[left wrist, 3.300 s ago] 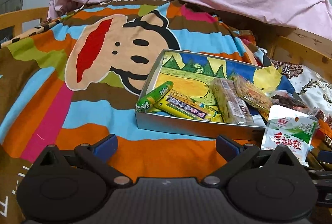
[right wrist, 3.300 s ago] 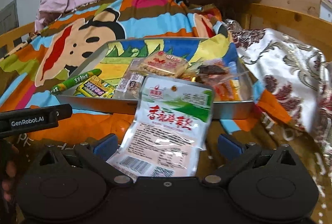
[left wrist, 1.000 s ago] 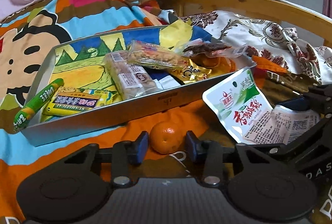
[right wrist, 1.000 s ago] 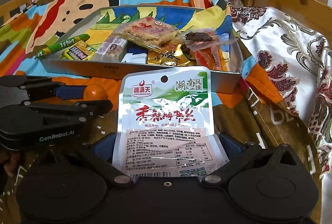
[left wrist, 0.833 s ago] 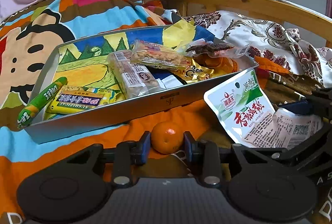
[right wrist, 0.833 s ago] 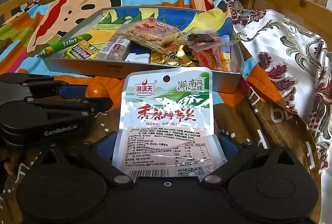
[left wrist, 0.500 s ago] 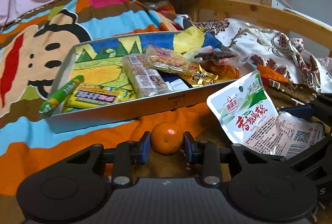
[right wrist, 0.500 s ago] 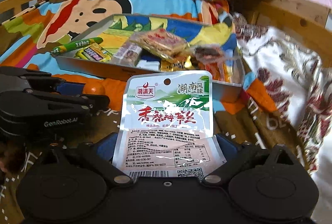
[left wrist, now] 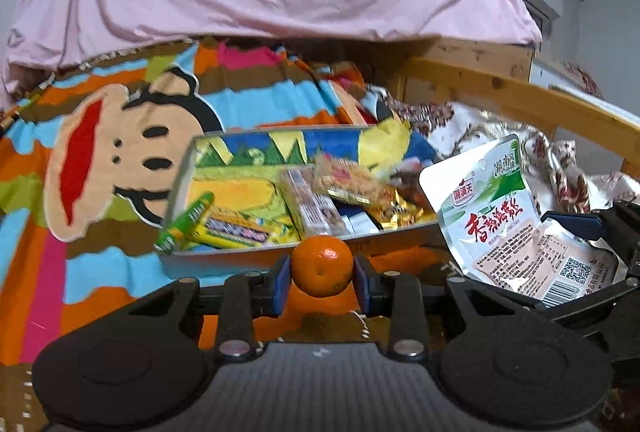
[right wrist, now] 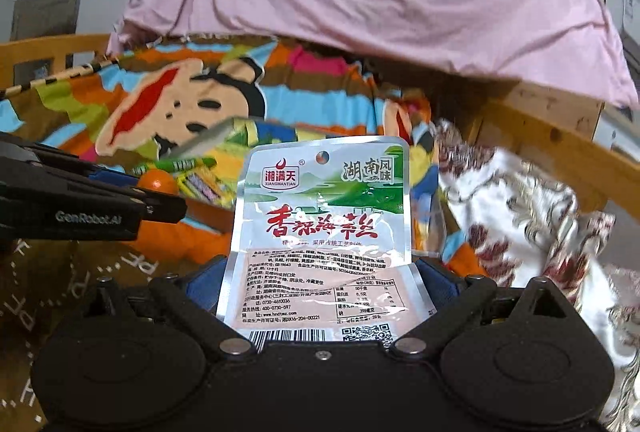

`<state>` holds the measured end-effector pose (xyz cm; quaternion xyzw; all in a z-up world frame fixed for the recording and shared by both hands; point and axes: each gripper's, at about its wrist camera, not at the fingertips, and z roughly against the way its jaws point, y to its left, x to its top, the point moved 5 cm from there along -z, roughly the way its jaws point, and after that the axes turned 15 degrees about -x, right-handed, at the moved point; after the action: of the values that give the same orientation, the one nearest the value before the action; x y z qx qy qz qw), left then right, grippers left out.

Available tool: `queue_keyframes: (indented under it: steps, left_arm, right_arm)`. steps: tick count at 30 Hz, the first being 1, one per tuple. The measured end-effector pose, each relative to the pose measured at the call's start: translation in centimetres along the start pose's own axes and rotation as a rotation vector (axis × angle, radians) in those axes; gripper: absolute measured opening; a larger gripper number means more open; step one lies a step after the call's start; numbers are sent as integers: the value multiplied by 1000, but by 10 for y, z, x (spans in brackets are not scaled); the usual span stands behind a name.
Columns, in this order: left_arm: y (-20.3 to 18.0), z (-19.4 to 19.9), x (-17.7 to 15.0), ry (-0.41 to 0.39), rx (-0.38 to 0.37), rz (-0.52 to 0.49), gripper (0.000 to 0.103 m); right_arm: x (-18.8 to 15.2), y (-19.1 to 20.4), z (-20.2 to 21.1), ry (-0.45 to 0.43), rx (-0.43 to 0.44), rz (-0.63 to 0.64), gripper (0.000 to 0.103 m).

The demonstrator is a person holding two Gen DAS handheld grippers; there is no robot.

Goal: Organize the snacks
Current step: 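Lift the orange with left tool while right tool carries the kelp bag over the tray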

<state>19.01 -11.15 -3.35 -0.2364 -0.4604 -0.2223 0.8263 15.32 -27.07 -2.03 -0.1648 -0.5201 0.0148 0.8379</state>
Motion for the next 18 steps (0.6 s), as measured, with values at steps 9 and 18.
queue_keyframes:
  steps: [9,18]
  left_arm:
    - [12,18,28,-87,31,2,36]
    - [61,-1,74,-182,65,-15,36]
  right_arm:
    - [32,3,-1,-70,14,-20,98]
    - [90,29,-52,-118,29,-24,98]
